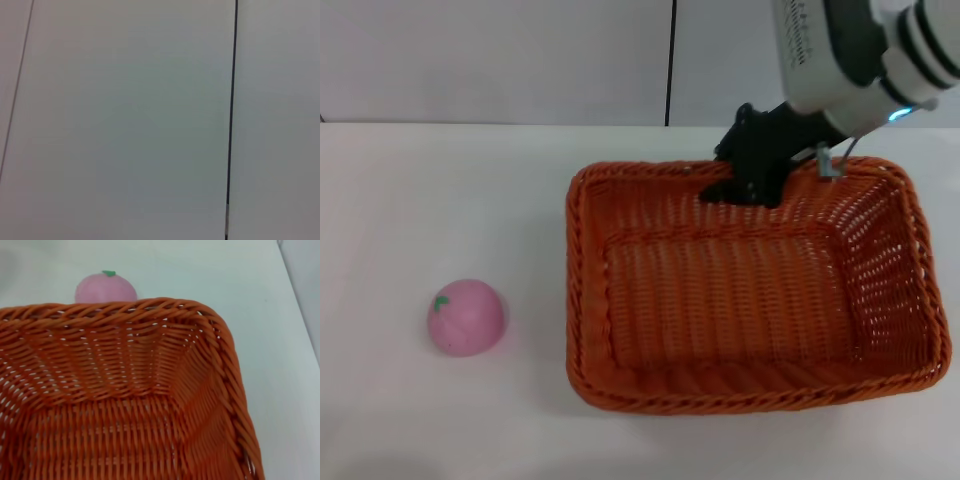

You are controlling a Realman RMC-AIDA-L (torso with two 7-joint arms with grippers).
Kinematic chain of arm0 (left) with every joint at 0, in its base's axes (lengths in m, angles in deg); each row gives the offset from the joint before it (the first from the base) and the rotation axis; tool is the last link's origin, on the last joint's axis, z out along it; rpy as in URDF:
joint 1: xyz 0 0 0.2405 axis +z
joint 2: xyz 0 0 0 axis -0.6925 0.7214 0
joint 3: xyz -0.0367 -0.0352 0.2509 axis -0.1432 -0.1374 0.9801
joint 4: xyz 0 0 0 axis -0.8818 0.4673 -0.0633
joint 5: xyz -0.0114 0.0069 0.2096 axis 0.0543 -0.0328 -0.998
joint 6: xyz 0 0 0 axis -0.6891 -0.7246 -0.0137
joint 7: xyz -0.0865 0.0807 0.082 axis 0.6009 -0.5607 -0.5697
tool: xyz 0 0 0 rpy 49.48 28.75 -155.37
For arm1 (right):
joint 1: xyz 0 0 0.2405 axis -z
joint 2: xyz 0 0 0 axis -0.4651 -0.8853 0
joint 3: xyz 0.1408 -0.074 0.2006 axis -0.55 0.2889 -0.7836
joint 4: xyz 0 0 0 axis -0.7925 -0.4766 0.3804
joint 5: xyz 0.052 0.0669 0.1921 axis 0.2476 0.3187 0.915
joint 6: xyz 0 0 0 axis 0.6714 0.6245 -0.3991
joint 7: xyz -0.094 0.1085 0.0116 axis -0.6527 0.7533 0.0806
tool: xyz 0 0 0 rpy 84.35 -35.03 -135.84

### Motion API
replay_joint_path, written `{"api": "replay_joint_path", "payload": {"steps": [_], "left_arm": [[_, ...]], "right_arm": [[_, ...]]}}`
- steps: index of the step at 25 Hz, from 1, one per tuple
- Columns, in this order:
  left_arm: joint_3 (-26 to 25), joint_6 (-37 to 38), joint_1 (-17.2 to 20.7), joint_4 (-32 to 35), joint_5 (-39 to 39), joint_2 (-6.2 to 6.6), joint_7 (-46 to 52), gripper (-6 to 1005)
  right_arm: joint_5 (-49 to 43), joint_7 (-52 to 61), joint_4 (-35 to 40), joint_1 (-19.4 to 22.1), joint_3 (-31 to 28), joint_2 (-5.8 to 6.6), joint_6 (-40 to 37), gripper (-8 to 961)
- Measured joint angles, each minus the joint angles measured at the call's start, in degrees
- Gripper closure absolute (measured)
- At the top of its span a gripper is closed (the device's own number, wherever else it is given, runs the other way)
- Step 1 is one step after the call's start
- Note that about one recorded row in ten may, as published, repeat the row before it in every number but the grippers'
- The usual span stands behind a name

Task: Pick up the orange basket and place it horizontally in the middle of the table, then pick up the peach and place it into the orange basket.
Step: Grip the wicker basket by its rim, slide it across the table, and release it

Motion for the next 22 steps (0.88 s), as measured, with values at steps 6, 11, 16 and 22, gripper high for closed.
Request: {"api": "replay_joint_path", "payload": {"steps": [6,11,16,22], "left_arm": [[0.2,0.9,-0.7,-0.2,0.0,0.05,0.0,178],[0.2,0.9,-0.8,-0.3,0.0,0.08,0.0,178],[0.2,1.0,-1.0,-0.3,0.0,0.09,0.0,178],[0.2,1.6,-1.5,-0.1,0.0,0.09,0.0,178]], "right_arm": [[0.4,-0.5,-0.8,-0.3,0.2,-1.2,3.4,820],[2.2,-0.5,-1.5,-1.0,-0.2,-1.14,5.3,819],[3.3,-1.4,-1.7,-1.4,0.2,-1.24,6.5,820],[3.4,-1.6,-3.8,-2.1,1.8,-1.46,7.0,820]]}}
